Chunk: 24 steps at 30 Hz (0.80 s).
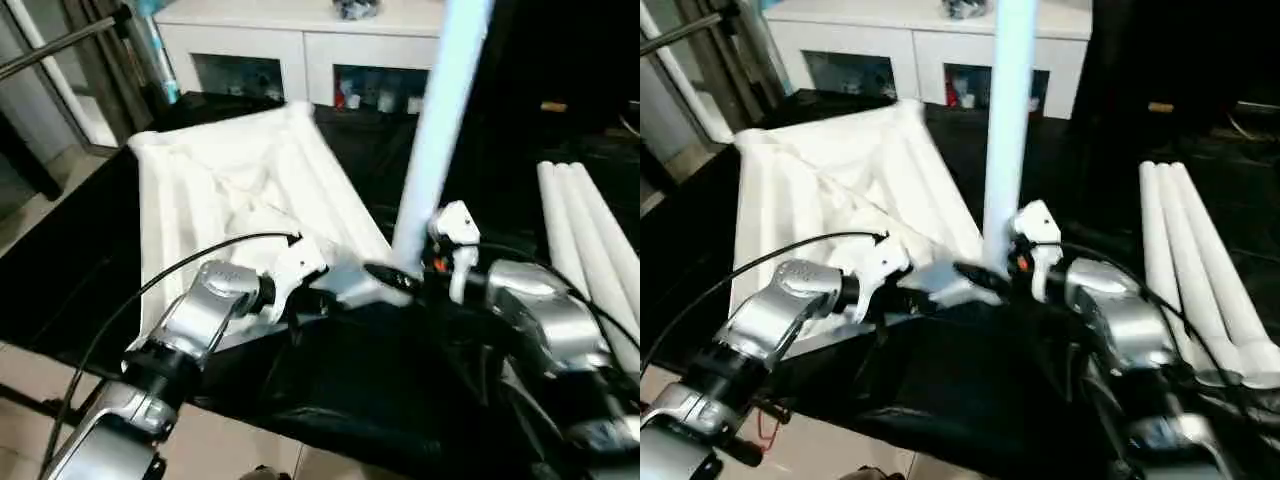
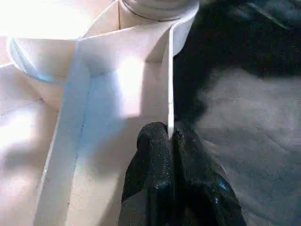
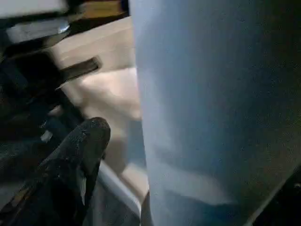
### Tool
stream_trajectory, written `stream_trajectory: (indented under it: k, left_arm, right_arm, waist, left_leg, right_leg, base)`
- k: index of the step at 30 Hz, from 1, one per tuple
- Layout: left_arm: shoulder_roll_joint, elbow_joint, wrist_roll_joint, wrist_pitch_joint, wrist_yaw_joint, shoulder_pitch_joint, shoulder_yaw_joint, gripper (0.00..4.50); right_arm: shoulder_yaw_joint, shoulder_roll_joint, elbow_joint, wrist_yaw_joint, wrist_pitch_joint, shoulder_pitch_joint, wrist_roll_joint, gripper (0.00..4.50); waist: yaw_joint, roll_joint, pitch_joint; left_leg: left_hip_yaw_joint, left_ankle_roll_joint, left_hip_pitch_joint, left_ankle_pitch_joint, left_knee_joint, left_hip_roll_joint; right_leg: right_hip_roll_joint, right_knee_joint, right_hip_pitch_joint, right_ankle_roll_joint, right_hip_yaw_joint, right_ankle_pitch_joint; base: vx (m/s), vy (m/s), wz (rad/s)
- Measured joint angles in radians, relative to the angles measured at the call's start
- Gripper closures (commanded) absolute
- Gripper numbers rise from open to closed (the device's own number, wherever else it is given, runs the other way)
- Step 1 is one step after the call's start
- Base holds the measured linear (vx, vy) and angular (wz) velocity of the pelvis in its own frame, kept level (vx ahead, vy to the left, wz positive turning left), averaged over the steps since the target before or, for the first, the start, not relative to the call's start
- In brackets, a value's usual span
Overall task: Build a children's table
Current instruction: Rotate leg to tighten
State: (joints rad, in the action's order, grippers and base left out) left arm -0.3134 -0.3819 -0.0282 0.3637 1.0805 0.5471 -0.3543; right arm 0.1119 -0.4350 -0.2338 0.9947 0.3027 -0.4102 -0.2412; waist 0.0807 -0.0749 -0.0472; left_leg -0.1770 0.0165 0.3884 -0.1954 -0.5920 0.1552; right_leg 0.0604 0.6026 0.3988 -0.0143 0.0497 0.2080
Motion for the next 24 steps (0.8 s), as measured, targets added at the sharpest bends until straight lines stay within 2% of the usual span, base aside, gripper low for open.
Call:
stream_trajectory:
  k: [2, 4, 13, 16, 24]
  left_arm:
    - [-0.017, 0.008, 0.000, -0.005, 0.026, -0.005, -0.006, 4.50]
    - [-0.029, 0.016, 0.000, -0.015, 0.046, -0.010, -0.013, 4.50]
    - [-0.068, 0.037, -0.007, -0.027, 0.107, -0.029, -0.019, 4.50]
    - [-0.070, 0.037, -0.007, -0.029, 0.112, -0.031, -0.022, 4.50]
    - [-0.067, 0.037, -0.007, -0.027, 0.111, -0.033, -0.023, 4.50]
  right_arm:
    - [0.008, -0.027, 0.029, 0.033, 0.016, 0.019, -0.002, 0.80]
    - [0.015, -0.050, 0.054, 0.056, 0.033, 0.026, -0.003, 0.90]
    - [0.034, -0.101, 0.115, 0.092, 0.090, 0.056, -0.004, 1.62]
    - [0.039, -0.108, 0.117, 0.094, 0.091, 0.056, -0.003, 1.94]
    - [0.037, -0.104, 0.153, 0.085, 0.109, 0.067, 0.001, 2.37]
  waist:
    - [0.007, -0.001, 0.000]
    - [0.009, -0.002, 0.000]
    - [0.008, -0.003, 0.000]
    - [0.009, -0.003, 0.001]
    - [0.009, -0.006, 0.003]
  left_leg:
    - [0.000, 0.000, 0.000, 0.000, -0.001, 0.000]
    - [0.000, 0.000, 0.000, 0.000, -0.002, 0.000]
    - [0.000, 0.003, -0.001, -0.001, -0.007, 0.001]
    - [0.000, 0.003, -0.001, -0.001, -0.008, 0.001]
    - [0.000, 0.001, -0.002, 0.000, -0.009, 0.001]
  right_leg:
    - [0.000, 0.001, 0.000, 0.000, 0.000, 0.000]
    - [0.000, 0.003, 0.000, 0.000, 0.000, 0.000]
    - [0.000, 0.008, 0.000, 0.000, 0.000, 0.000]
    - [0.000, 0.008, 0.000, 0.000, 0.000, 0.000]
    - [0.000, 0.009, -0.001, 0.000, 0.000, 0.000]
  base:
    - [0.000, 0.000, 0.00]
    - [0.000, 0.000, 0.00]
    - [0.000, 0.000, 0.00]
    - [0.000, 0.000, 0.00]
    - [0.000, 0.000, 0.00]
